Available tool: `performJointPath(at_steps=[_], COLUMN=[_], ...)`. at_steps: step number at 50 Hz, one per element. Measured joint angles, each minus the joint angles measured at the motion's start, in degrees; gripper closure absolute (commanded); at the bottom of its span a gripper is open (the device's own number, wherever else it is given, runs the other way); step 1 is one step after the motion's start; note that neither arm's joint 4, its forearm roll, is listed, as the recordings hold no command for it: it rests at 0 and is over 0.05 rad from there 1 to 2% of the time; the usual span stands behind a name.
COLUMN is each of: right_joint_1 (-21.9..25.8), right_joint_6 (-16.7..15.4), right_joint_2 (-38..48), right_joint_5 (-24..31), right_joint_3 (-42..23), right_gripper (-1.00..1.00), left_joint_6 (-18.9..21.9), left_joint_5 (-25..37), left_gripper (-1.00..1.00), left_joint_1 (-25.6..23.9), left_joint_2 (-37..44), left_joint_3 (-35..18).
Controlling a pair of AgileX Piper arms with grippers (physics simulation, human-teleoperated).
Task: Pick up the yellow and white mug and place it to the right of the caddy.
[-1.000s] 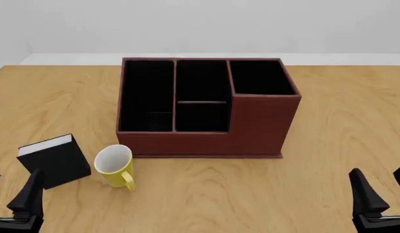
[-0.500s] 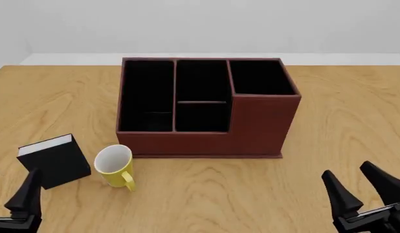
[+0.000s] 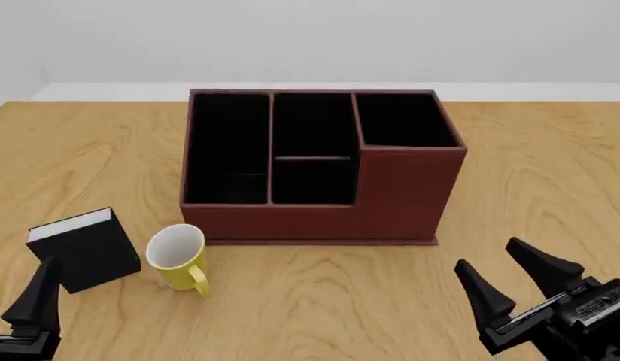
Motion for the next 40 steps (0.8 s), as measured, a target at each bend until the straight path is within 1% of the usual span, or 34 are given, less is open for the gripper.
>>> performJointPath(at_steps=[10, 20, 25, 40], right_joint_1=[3.8, 6.9, 8.0, 10.6], right_joint_6=[0.2, 0.4, 0.4, 0.8], right_joint_2=[9.1, 16.5, 20.5, 35.9], right_joint_5=[-8.2, -15.0, -18.7, -32.4], right_joint_3=[0.0, 0.0, 0.0, -0.1], right_gripper=[-1.0, -1.0, -1.0, -1.0], left_joint_6=[-0.1, 0.1, 0.2, 0.1], left_joint_5=[0.5, 1.4, 1.9, 2.9], left_gripper=[-1.0, -1.0, -1.0, -1.0], left_joint_1=[0.1, 0.3, 0.3, 0.6], left_joint_2=[0.0, 0.0, 0.0, 0.0], left_joint_3=[-0.5, -1.5, -2.2, -3.1])
